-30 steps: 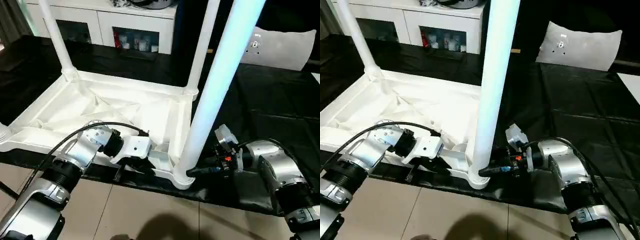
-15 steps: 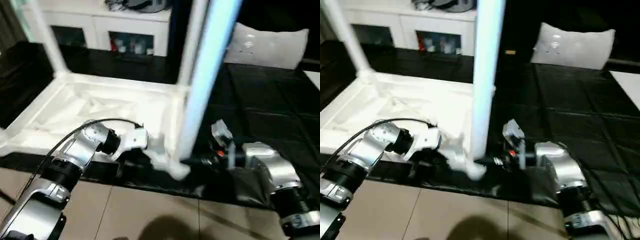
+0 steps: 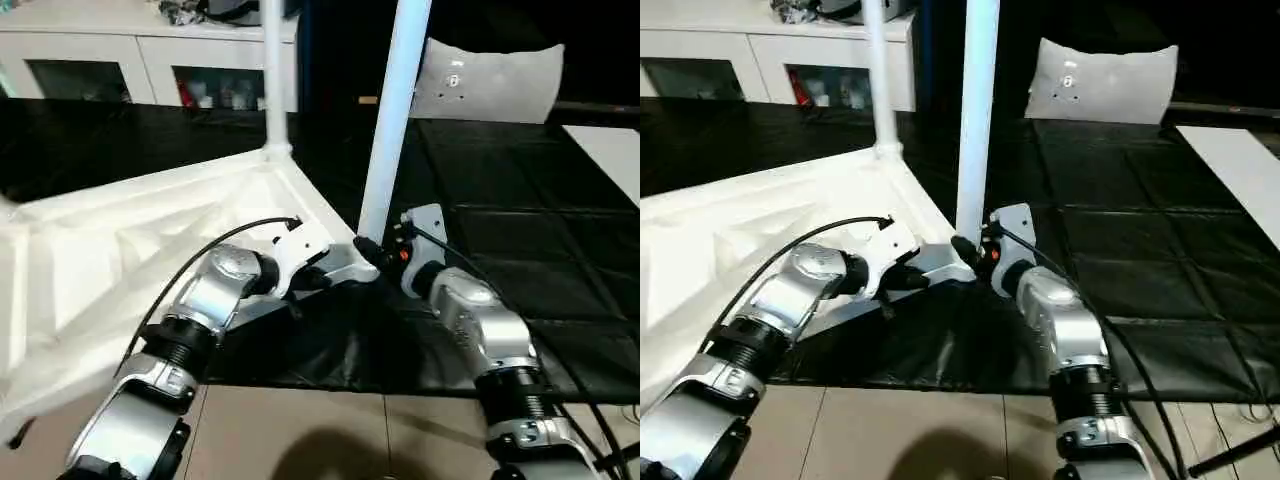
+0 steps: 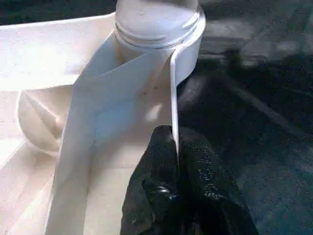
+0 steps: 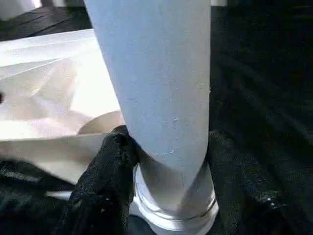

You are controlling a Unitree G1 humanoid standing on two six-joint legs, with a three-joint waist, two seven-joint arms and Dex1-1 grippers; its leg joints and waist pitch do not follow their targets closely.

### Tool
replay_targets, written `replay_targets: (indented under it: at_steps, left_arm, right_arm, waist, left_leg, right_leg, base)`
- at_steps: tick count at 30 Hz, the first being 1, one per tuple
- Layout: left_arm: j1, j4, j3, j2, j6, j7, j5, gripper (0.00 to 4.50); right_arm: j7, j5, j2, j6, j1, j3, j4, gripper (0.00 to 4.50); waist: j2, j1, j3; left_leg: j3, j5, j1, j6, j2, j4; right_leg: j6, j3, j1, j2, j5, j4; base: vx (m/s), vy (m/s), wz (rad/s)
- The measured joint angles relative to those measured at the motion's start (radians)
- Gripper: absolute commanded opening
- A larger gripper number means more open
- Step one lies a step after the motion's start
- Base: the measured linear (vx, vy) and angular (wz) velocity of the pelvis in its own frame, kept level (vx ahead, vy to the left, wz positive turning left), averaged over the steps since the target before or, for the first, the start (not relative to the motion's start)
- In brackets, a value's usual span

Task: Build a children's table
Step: Rotate leg to tighten

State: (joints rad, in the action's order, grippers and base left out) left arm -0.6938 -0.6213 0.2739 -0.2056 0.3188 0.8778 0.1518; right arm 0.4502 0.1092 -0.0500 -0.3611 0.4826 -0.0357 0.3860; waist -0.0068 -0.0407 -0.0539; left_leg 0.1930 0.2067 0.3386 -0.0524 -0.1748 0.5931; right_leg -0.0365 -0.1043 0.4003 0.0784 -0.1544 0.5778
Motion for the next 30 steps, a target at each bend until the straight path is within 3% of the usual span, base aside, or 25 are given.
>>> replay_targets:
  at_steps: [7, 15, 19, 23, 30]
  left_arm:
    - [0.0, 0.017, 0.018, -0.01, -0.014, 0.008, 0.005, 0.0]
    - [0.005, 0.015, 0.052, -0.074, -0.116, 0.135, -0.004, 0.0]
    - [0.019, 0.013, 0.079, -0.125, -0.217, 0.243, -0.027, 0.0]
    - [0.018, -0.011, 0.099, -0.186, -0.341, 0.35, -0.032, 0.0]
    - [0.016, -0.024, 0.12, -0.223, -0.421, 0.466, -0.042, 0.0]
  right_arm:
    - [0.035, 0.006, -0.01, 0.052, -0.02, 0.001, 0.003, 3.16]
    - [0.249, 0.042, -0.138, 0.114, -0.064, 0.033, -0.019, 3.86]
    - [0.381, 0.054, -0.224, 0.18, -0.067, 0.043, -0.01, 4.16]
    - [0.606, 0.099, -0.305, 0.243, -0.092, 0.075, -0.012, 4.16]
    - [0.854, 0.157, -0.35, 0.241, -0.087, 0.128, 0.002, 4.0]
  waist:
    - [0.001, -0.01, 0.0]
    - [0.006, -0.027, -0.003]
    - [0.007, -0.049, -0.002]
    - [0.007, -0.061, -0.002]
    - [0.007, -0.075, -0.002]
  left_leg:
    - [0.0, 0.0, 0.008, 0.0, -0.001, -0.003]
    - [0.0, 0.0, 0.01, 0.0, -0.001, -0.002]
    - [0.0, 0.0, 0.01, 0.0, -0.001, -0.001]
    - [0.0, 0.0, 0.01, 0.0, -0.001, -0.001]
    - [0.0, 0.0, 0.01, 0.0, -0.001, 0.0]
  right_leg:
    - [-0.001, 0.0, 0.004, -0.001, 0.001, 0.0]
    - [-0.001, 0.0, 0.004, -0.001, 0.001, 0.0]
    - [-0.001, 0.0, 0.004, -0.001, 0.001, 0.0]
    - [-0.004, -0.001, 0.004, -0.001, 0.002, 0.0]
    - [-0.001, -0.001, 0.004, -0.001, 0.001, 0.001]
  base:
    - [0.0, 0.0, 0.0]
    - [0.0, 0.0, 0.0]
    - [0.0, 0.0, 0.0]
    - [0.0, 0.0, 0.0]
    - [0.0, 0.0, 0.0]
